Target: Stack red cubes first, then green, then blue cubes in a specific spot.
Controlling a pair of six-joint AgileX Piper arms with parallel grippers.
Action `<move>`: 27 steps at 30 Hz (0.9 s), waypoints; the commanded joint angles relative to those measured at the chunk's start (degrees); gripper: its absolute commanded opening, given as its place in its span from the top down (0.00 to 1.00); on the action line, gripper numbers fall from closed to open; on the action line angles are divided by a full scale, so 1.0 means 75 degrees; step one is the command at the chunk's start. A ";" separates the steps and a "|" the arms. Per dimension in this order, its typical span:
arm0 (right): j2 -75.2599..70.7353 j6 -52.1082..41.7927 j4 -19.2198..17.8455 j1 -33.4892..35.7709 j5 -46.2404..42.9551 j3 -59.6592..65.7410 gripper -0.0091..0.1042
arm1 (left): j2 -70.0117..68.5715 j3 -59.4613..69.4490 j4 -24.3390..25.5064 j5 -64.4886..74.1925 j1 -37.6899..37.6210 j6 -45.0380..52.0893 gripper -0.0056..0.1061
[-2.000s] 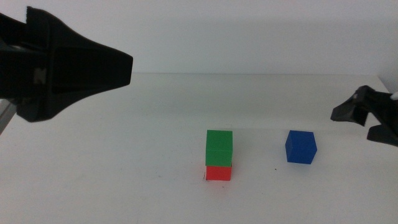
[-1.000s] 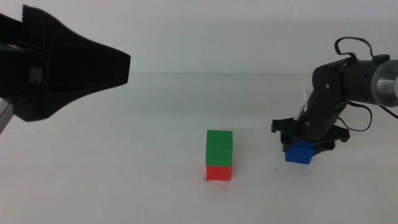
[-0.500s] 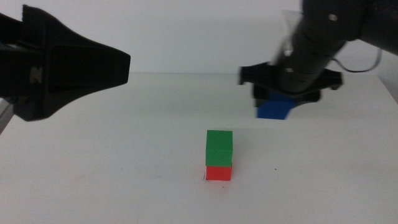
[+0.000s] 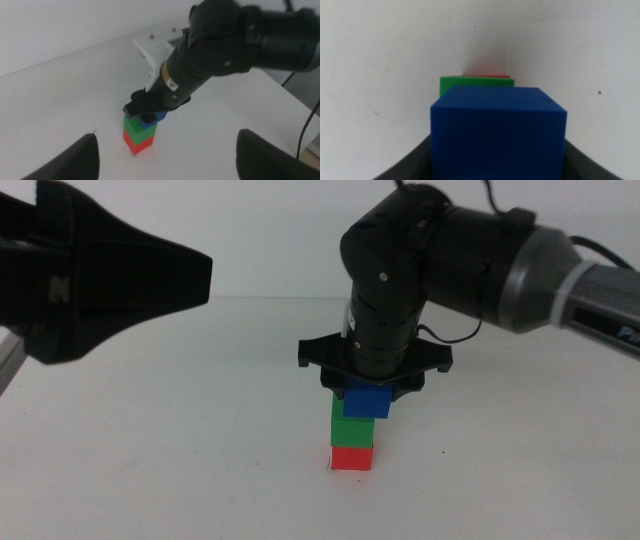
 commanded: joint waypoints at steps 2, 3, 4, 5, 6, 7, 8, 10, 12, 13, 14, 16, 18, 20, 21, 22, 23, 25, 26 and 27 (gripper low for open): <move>0.0116 0.0106 -0.0249 0.0002 -0.0042 -0.0097 0.85 | -0.0049 0.0029 0.0008 -0.0236 -0.0001 0.0000 0.11; 0.0154 0.0106 -0.0249 0.0002 -0.0107 -0.0097 0.85 | -0.0049 0.0029 0.0008 -0.0265 -0.0001 0.0000 0.11; 0.0193 0.0106 -0.0233 0.0002 -0.0161 -0.0097 0.85 | -0.0049 0.0029 0.0008 -0.0265 -0.0001 0.0000 0.11; 0.0217 0.0106 -0.0233 0.0022 -0.0220 -0.0097 0.85 | -0.0049 0.0029 0.0008 -0.0265 -0.0001 0.0000 0.11; 0.0217 0.0106 -0.0215 0.0022 -0.0257 -0.0097 0.85 | -0.0049 0.0029 0.0008 -0.0265 -0.0001 0.0000 0.11; 0.0231 0.0106 -0.0236 0.0037 -0.0280 -0.0097 0.85 | -0.0049 0.0029 0.0008 -0.0265 -0.0001 0.0000 0.11; 0.0235 0.0106 -0.0244 0.0057 -0.0321 -0.0097 0.85 | -0.0049 0.0029 0.0008 -0.0265 -0.0001 0.0000 0.11; 0.0235 0.0106 -0.0211 0.0077 -0.0450 -0.0097 0.85 | -0.0049 0.0029 0.0008 -0.0265 -0.0001 0.0000 0.11; 0.0248 0.0106 -0.0195 0.0077 -0.0462 -0.0097 0.85 | -0.0049 0.0029 0.0008 -0.0265 -0.0001 0.0000 0.11; 0.0265 0.0106 -0.0208 0.0077 -0.0462 -0.0097 0.85 | -0.0049 0.0029 0.0008 -0.0265 -0.0001 0.0000 0.11; 0.0265 0.0106 -0.0222 0.0077 -0.0462 -0.0097 0.85 | -0.0049 0.0029 0.0008 -0.0265 -0.0001 0.0000 0.11; 0.0333 0.0106 -0.0238 0.0077 -0.0471 -0.0097 0.85 | -0.0049 0.0029 0.0008 -0.0265 -0.0001 0.0000 0.11; 0.0365 0.0106 -0.0238 0.0077 -0.0471 -0.0097 0.84 | -0.0049 0.0029 0.0008 -0.0265 -0.0001 0.0000 0.11; 0.0377 0.0106 -0.0238 0.0077 -0.0471 -0.0097 0.82 | -0.0049 0.0029 0.0008 -0.0265 -0.0001 0.0000 0.11; 0.0377 0.0106 -0.0249 0.0077 -0.0471 -0.0097 0.79 | -0.0049 0.0029 0.0008 -0.0265 -0.0001 0.0000 0.11; 0.0377 0.0106 -0.0249 0.0077 -0.0471 -0.0097 0.77 | -0.0049 0.0029 0.0008 -0.0265 -0.0001 0.0000 0.11; 0.0377 0.0088 -0.0249 0.0077 -0.0471 -0.0097 0.65 | -0.0049 0.0029 0.0008 -0.0265 -0.0001 0.0000 0.11; 0.0377 0.0088 -0.0270 0.0077 -0.0537 -0.0097 0.33 | -0.0049 0.0029 0.0008 -0.0265 -0.0001 0.0000 0.11; 0.0377 0.0088 -0.0303 0.0077 -0.0626 -0.0097 0.25 | -0.0049 0.0029 0.0008 -0.0265 -0.0001 0.0000 0.11; 0.0330 0.0072 -0.0287 0.0077 -0.0719 -0.0097 0.18 | -0.0049 0.0029 0.0008 -0.0265 -0.0001 0.0000 0.11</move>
